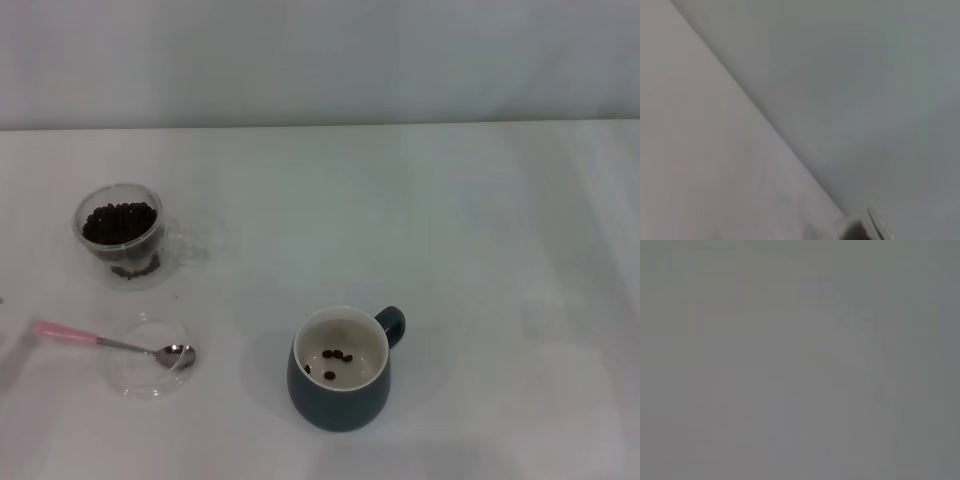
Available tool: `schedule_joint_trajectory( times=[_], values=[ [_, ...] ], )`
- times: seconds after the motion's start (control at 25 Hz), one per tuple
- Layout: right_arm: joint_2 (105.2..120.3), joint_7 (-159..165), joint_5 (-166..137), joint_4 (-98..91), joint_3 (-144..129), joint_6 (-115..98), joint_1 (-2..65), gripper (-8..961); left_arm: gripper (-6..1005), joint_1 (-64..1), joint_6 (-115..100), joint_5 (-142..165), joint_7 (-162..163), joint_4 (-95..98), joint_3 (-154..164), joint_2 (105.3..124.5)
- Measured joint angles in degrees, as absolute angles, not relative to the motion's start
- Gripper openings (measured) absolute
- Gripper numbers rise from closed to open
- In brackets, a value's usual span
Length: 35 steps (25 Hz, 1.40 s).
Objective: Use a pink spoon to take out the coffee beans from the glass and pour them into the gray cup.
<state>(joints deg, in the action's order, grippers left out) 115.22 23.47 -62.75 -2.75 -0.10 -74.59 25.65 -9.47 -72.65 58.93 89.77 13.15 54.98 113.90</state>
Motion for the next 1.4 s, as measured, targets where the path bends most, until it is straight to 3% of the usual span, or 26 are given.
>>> schedule_joint_trajectory(
  times=[0.28, 0.56, 1.08, 1.4],
  values=[
    [115.22, 23.53, -62.76, -2.72, -0.09, -74.60, 25.48, 870, 756, -6.93, -74.58, 58.90, 83.52, 17.33, 46.87, 114.91],
    [115.05, 23.21, -63.30, -3.10, -1.41, -73.09, 25.24, 871, 752, -8.73, -74.01, 55.45, 50.78, 19.83, 33.45, 118.64],
    [115.07, 22.74, -63.38, -5.13, -11.46, -65.19, 23.07, 871, 751, -21.28, -57.64, 54.63, 27.93, 15.28, 27.99, 118.86],
    [115.19, 22.69, -63.30, -3.96, -13.19, -65.16, 23.46, 871, 751, -24.66, -56.16, 55.10, 23.41, 12.40, 28.00, 118.92]
  ],
)
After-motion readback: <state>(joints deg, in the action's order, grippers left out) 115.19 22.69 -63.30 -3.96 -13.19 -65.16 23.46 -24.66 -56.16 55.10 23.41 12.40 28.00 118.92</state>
